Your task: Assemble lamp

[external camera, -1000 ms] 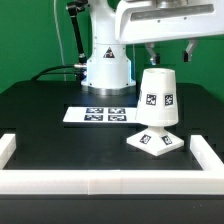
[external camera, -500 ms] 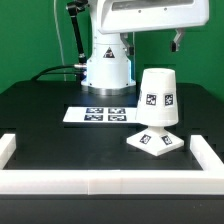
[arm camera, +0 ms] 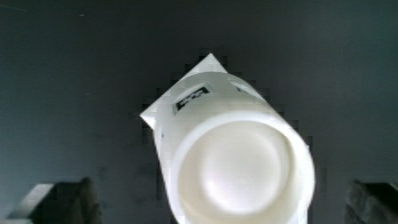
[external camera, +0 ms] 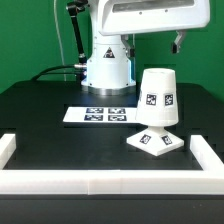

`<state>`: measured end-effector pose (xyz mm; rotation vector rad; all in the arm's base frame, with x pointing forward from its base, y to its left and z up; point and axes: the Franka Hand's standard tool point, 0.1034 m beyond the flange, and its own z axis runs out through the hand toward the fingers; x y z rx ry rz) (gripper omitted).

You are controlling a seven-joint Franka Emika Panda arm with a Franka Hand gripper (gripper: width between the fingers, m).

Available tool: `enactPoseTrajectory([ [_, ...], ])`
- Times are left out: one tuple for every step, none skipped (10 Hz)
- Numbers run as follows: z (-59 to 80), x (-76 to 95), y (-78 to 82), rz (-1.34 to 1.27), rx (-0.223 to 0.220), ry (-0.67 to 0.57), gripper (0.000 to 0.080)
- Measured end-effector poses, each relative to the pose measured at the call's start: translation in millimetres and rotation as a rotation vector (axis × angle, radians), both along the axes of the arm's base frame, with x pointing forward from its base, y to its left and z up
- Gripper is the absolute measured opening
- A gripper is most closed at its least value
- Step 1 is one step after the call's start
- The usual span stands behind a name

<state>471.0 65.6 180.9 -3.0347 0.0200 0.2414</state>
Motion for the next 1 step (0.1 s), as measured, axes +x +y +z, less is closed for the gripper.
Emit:
enactPoseTrajectory([
  [-0.1, 0.0, 0.0, 0.000, 0.000, 0.000, 0.0698],
])
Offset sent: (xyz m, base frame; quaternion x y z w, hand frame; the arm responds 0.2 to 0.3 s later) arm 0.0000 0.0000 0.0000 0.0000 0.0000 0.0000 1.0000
